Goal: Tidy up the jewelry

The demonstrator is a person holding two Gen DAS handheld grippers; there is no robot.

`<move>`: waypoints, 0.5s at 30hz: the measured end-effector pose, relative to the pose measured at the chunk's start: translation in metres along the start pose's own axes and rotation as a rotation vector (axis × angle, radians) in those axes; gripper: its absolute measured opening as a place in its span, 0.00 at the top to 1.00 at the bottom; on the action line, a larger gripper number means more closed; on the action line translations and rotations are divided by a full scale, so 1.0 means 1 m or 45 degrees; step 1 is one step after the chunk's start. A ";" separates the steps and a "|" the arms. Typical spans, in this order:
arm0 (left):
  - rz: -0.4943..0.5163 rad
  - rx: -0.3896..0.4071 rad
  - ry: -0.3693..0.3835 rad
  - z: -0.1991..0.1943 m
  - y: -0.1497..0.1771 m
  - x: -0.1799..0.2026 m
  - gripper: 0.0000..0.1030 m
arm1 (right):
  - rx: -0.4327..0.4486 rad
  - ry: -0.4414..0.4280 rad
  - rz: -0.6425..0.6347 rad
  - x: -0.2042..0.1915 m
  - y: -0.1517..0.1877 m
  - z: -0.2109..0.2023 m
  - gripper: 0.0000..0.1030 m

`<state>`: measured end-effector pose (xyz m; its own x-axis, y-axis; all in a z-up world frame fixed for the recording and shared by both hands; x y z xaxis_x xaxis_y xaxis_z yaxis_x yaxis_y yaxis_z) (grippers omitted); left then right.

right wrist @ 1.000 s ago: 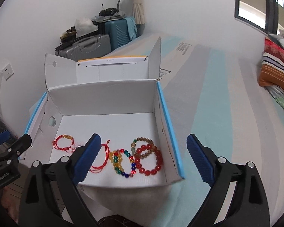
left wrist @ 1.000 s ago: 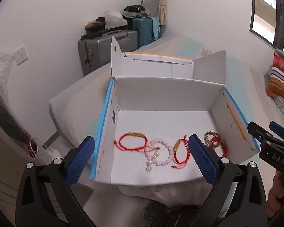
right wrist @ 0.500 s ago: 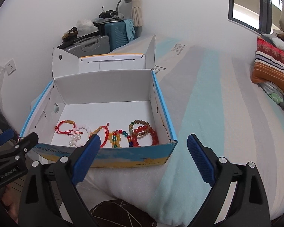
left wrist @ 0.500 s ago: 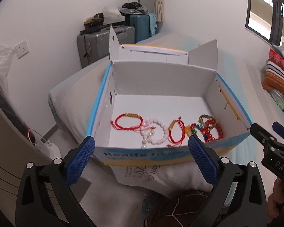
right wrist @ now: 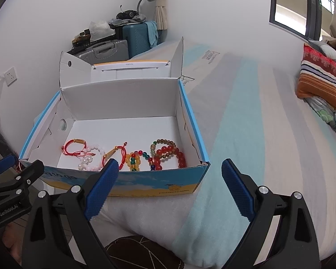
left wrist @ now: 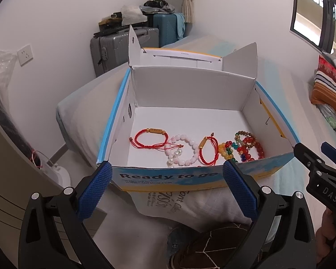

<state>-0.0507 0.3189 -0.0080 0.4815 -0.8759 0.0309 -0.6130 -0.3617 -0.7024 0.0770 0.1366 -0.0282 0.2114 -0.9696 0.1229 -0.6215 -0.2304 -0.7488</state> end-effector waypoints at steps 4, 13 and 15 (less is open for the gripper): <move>0.009 0.008 -0.013 0.000 -0.001 0.000 0.06 | -0.004 -0.003 -0.001 0.001 0.000 0.001 0.13; 0.027 -0.018 -0.020 0.006 0.003 0.002 0.06 | -0.009 -0.002 0.000 0.001 0.001 0.002 0.13; 0.029 -0.013 -0.016 0.005 0.003 0.003 0.06 | -0.011 -0.002 0.001 0.001 0.001 0.002 0.13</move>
Point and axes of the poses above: each gripper's, at about its wrist camera, not at the fingertips, and z roughly the way its jaws point, x to its right, y to its underside, the point moved 10 cm from there along z, roughly the way its jaws point
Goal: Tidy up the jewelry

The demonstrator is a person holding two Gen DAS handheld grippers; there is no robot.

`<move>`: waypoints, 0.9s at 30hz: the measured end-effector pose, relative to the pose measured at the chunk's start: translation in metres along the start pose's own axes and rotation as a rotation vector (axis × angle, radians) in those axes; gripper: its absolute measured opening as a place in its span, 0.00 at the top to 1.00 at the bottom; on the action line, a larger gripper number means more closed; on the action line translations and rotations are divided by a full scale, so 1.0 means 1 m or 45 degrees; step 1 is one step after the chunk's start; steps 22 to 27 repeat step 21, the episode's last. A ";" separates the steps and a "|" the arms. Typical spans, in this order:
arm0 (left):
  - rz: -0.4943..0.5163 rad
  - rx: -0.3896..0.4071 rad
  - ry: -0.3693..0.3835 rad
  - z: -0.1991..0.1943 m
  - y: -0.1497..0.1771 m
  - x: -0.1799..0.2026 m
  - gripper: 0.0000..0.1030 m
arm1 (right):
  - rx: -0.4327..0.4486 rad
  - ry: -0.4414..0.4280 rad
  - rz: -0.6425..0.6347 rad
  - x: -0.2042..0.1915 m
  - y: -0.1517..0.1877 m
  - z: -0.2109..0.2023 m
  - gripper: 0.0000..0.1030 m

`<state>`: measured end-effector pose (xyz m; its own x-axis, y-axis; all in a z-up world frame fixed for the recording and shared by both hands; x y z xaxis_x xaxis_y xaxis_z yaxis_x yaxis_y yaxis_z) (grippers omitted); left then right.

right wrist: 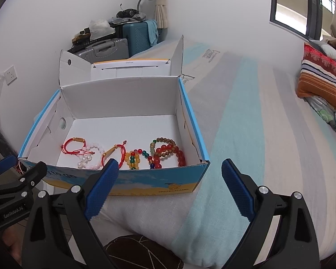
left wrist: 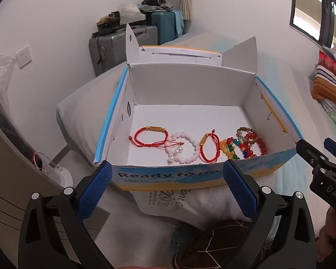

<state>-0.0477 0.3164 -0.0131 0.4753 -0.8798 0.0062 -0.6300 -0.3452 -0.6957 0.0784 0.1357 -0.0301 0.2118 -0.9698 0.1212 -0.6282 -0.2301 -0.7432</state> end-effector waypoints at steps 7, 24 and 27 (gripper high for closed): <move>-0.006 -0.009 0.005 0.001 0.000 0.002 0.06 | 0.000 -0.002 0.003 0.001 0.000 0.001 0.13; -0.016 -0.038 0.048 0.002 0.005 0.006 0.06 | -0.003 -0.004 0.008 0.000 0.002 0.001 0.13; -0.016 -0.038 0.048 0.002 0.005 0.006 0.06 | -0.003 -0.004 0.008 0.000 0.002 0.001 0.13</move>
Point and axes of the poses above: each gripper's, at about its wrist camera, not at the fingertips, and z roughly the way its jaws point, x to its right, y to its underside, the point moved 10 cm from there along z, roughly the way its jaws point
